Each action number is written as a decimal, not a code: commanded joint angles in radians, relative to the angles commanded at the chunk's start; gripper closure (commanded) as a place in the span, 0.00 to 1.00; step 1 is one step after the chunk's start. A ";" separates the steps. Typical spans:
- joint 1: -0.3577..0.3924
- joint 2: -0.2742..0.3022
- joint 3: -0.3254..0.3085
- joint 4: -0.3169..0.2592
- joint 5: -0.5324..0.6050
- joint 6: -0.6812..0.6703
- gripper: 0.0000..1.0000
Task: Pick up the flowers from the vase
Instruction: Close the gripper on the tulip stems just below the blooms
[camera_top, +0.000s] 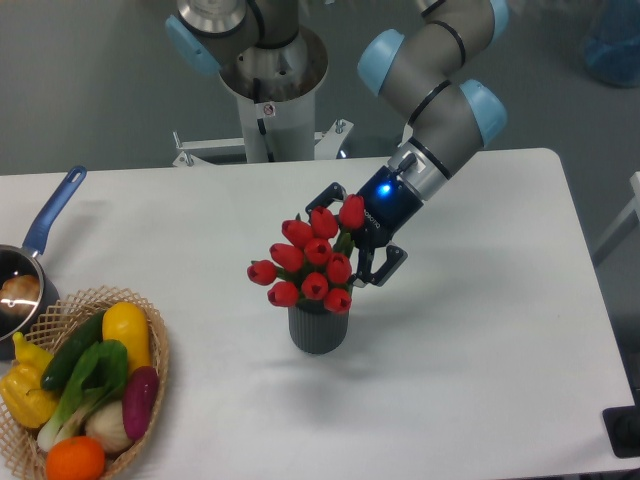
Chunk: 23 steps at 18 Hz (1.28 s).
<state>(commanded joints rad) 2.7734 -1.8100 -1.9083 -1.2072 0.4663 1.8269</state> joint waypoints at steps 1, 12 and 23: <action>0.002 -0.002 -0.002 0.000 0.000 0.008 0.07; 0.002 -0.023 -0.015 0.002 -0.077 0.051 0.16; 0.014 -0.025 -0.038 0.002 -0.133 0.057 0.39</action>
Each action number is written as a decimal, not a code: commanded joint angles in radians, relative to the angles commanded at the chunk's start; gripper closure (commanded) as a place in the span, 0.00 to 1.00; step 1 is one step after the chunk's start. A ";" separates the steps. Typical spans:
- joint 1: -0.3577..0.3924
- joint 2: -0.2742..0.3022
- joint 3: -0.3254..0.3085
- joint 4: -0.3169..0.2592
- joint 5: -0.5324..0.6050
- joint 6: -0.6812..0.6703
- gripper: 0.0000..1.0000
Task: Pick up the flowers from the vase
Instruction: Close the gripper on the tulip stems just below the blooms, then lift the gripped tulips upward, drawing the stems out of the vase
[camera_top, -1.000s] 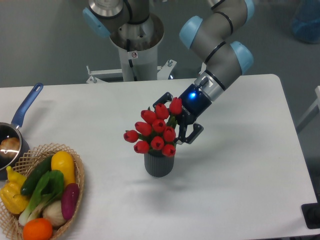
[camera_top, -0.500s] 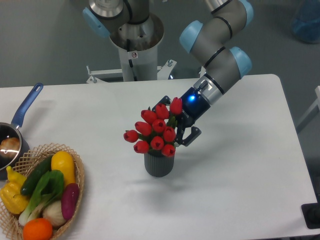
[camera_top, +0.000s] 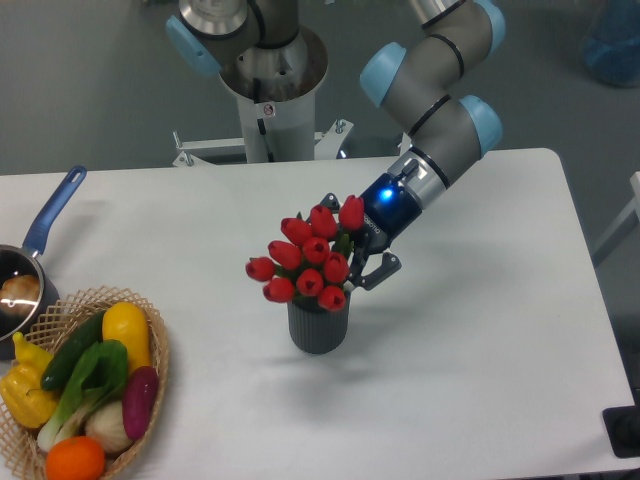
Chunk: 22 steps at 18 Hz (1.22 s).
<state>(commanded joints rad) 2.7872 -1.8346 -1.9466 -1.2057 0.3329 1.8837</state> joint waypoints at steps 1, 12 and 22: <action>0.002 0.002 0.000 0.000 0.000 0.000 0.39; 0.009 0.000 -0.003 0.000 -0.107 -0.003 0.41; 0.026 0.017 -0.012 -0.003 -0.181 -0.017 0.41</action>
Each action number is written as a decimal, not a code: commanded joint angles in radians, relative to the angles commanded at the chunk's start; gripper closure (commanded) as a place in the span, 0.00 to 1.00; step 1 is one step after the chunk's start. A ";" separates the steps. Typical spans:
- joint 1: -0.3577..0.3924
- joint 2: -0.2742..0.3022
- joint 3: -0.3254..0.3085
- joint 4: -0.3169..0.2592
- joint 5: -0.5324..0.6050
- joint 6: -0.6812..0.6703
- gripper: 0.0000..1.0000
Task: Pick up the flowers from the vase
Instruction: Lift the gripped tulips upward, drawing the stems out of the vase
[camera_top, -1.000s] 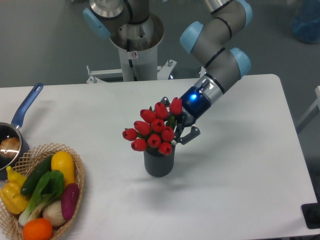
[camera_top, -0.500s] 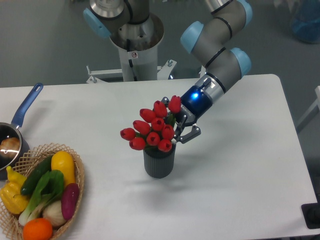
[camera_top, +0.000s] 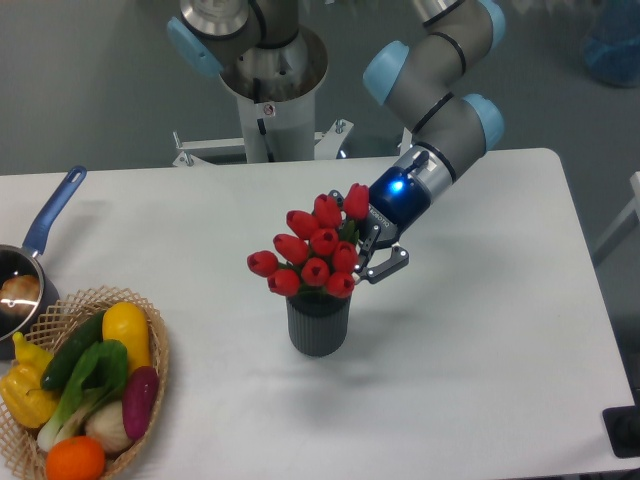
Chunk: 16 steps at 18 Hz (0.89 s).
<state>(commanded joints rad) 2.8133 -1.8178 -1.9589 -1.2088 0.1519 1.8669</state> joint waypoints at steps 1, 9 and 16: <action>0.002 0.002 0.000 0.000 -0.008 0.000 0.41; 0.002 0.049 -0.002 -0.005 -0.032 -0.066 0.41; -0.002 0.109 -0.009 -0.008 -0.032 -0.146 0.41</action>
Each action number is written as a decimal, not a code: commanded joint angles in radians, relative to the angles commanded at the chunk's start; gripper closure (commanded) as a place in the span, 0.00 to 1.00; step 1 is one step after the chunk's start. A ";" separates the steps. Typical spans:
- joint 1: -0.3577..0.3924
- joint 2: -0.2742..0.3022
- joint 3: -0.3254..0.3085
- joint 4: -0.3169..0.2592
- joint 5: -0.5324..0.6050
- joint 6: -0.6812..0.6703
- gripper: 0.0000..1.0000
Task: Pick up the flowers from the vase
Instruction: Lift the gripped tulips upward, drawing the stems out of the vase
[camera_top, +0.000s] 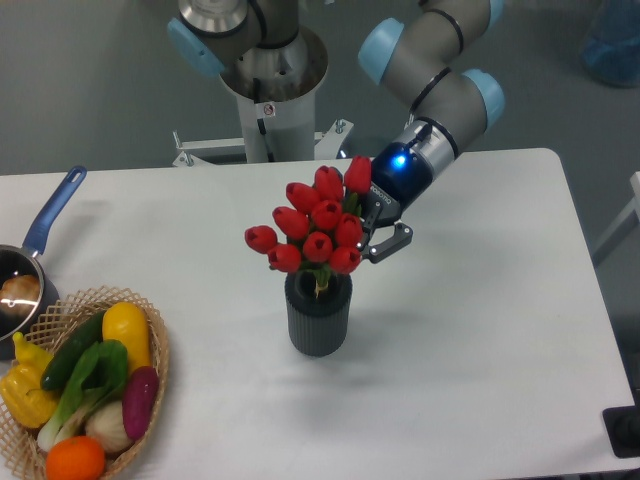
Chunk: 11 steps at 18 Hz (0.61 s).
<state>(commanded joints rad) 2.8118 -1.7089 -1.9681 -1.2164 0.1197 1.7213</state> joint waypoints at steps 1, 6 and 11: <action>0.000 0.008 -0.002 0.000 0.000 -0.008 0.41; 0.003 0.040 -0.006 0.000 -0.024 -0.052 0.41; 0.018 0.066 -0.006 0.000 -0.087 -0.091 0.42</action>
<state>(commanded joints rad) 2.8302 -1.6430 -1.9742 -1.2165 0.0322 1.6307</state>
